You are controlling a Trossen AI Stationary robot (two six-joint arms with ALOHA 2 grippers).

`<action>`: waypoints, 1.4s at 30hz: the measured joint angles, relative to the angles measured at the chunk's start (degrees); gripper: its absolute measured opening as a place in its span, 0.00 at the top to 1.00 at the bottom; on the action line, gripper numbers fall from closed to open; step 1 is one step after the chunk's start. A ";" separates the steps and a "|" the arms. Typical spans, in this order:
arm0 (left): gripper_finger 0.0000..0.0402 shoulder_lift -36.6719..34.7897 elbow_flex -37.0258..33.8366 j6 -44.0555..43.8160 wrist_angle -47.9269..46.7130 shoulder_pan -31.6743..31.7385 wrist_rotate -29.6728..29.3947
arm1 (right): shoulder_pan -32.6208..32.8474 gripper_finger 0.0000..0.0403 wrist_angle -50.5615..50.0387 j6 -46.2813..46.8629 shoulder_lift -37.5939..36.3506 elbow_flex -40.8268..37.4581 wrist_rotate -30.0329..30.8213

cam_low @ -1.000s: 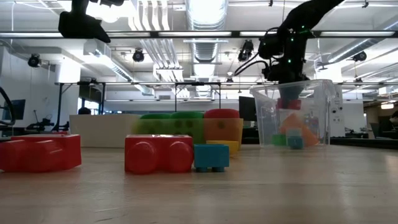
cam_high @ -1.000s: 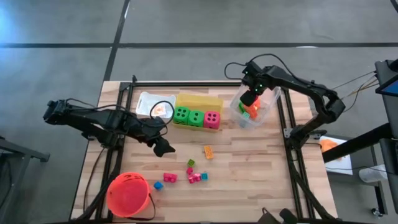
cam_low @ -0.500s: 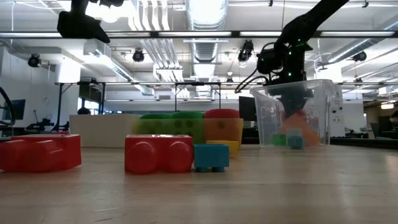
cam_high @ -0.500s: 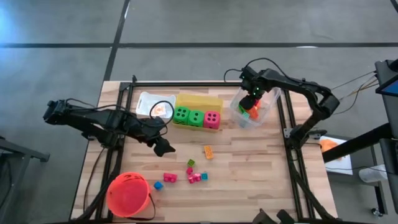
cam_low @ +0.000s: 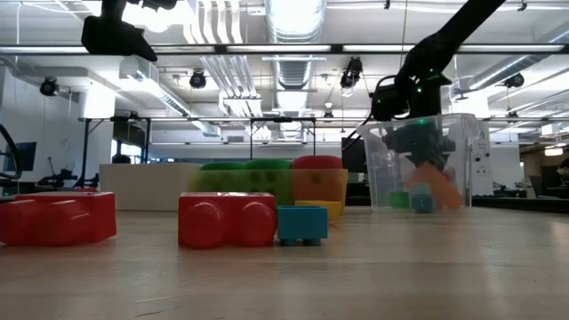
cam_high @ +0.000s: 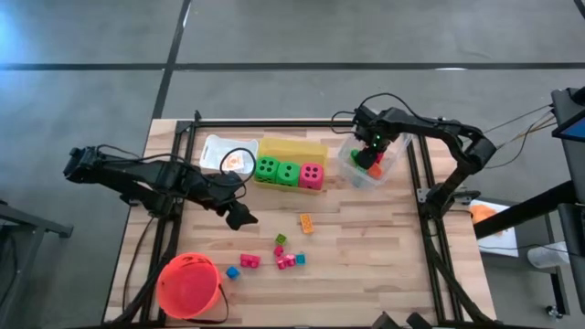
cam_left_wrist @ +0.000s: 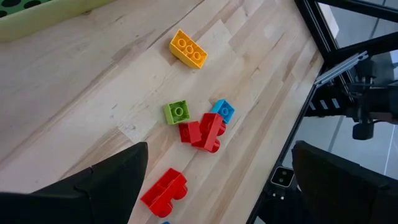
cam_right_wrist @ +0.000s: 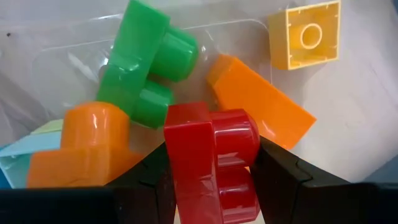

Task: Pick & Place Toys
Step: Put the top right red game piece into the transparent bin, then put the left red game piece into the transparent bin

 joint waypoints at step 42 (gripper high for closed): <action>0.05 15.08 -0.93 14.73 2.39 -0.92 9.01 | 7.33 0.14 -9.33 7.38 -19.27 2.92 -6.54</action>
